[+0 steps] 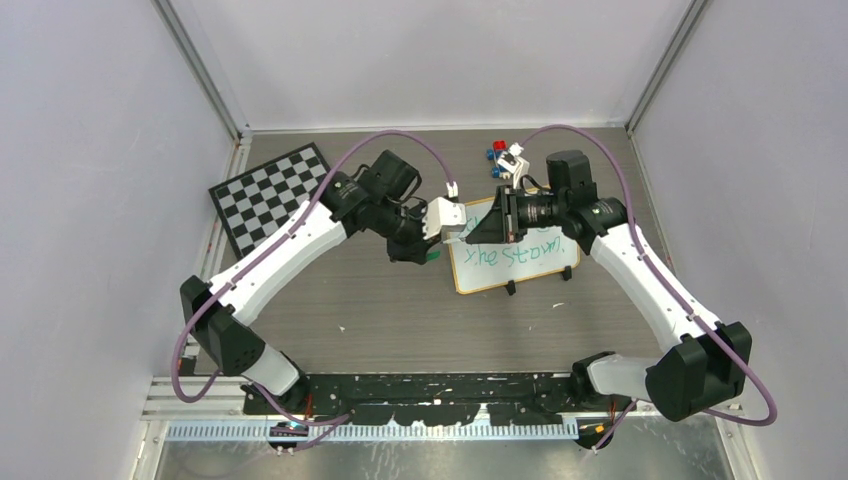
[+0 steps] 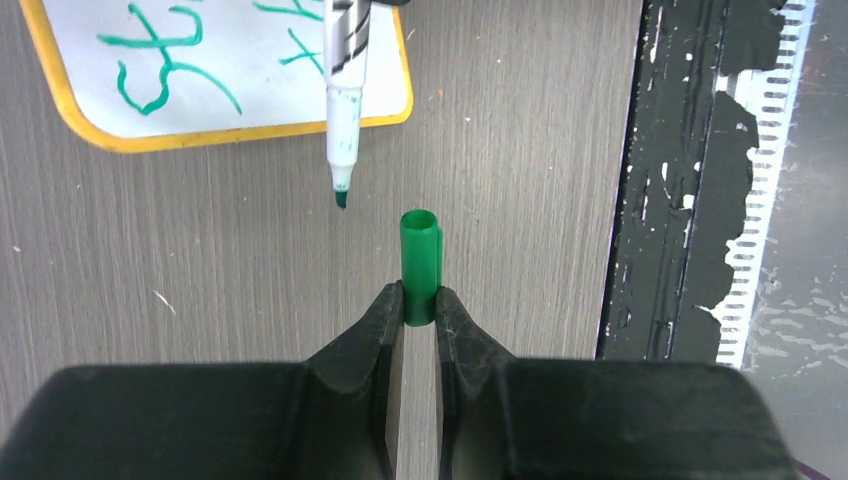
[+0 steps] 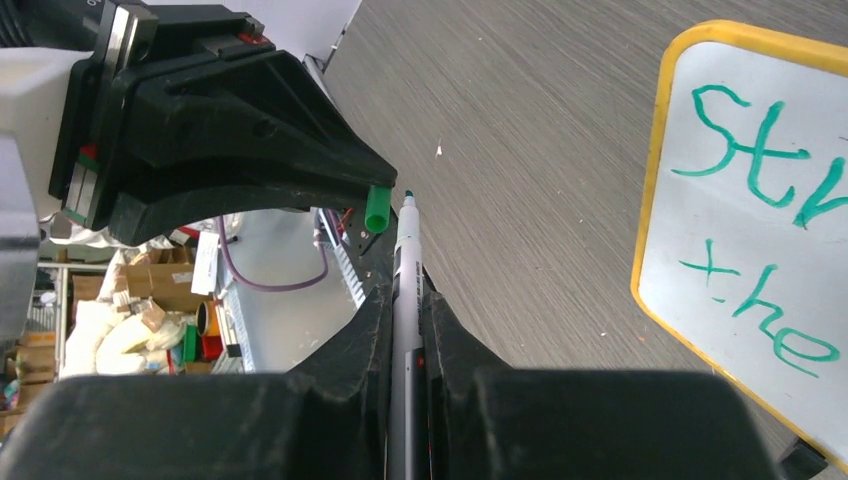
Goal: Write a sentence on the whiteboard
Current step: Insert the whiteboard marker without the cap into the pen cap.
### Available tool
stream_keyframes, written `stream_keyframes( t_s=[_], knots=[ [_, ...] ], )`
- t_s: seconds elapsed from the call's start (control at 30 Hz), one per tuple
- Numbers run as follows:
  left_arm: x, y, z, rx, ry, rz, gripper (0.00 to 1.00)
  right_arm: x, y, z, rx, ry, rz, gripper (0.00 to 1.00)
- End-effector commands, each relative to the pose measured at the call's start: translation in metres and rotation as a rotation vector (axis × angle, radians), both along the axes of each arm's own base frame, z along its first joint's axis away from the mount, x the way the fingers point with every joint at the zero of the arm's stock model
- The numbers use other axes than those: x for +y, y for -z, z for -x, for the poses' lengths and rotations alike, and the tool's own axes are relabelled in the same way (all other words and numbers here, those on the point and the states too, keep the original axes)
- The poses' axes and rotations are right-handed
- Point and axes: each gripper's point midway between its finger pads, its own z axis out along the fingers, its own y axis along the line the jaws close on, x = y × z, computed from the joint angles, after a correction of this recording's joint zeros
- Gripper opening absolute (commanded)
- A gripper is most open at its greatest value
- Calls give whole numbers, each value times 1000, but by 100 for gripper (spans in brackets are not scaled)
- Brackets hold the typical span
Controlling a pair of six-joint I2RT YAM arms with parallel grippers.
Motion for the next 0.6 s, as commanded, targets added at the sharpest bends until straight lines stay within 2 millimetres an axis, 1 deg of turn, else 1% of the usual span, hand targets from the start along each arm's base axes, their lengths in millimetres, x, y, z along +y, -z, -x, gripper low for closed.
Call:
stream_keyframes(
  t_s=[0.0, 0.17, 0.4, 0.57],
  knots=[
    [-7, -15, 9, 8, 40, 37, 0, 4, -14, 10, -34, -35, -37, 0],
    [-8, -14, 8, -2, 45, 24, 0, 6, -16, 16, -40, -59, -44, 0],
    [-2, -3, 5, -4, 23, -16, 0, 4, -19, 24, -53, -81, -52, 0],
    [-3, -6, 3, -11, 12, -11, 0, 4, -17, 27, -50, -84, -52, 0]
  ],
)
